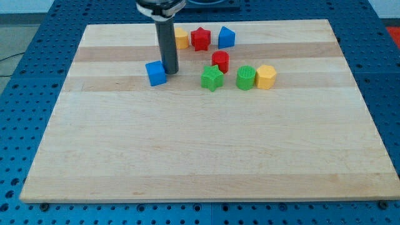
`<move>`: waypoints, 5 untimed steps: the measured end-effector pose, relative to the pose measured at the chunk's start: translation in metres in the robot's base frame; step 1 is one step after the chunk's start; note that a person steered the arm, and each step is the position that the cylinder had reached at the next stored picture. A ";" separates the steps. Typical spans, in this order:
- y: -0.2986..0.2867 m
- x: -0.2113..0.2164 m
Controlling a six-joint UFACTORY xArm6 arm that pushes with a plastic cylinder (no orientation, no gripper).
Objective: Push the blue cube towards the top left of the board
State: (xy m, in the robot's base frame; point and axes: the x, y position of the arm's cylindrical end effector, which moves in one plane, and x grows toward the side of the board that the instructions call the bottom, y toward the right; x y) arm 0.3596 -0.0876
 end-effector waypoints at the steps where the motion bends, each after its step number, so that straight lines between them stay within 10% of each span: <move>1: -0.004 0.023; 5: -0.131 -0.046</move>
State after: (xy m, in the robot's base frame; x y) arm 0.3132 -0.2182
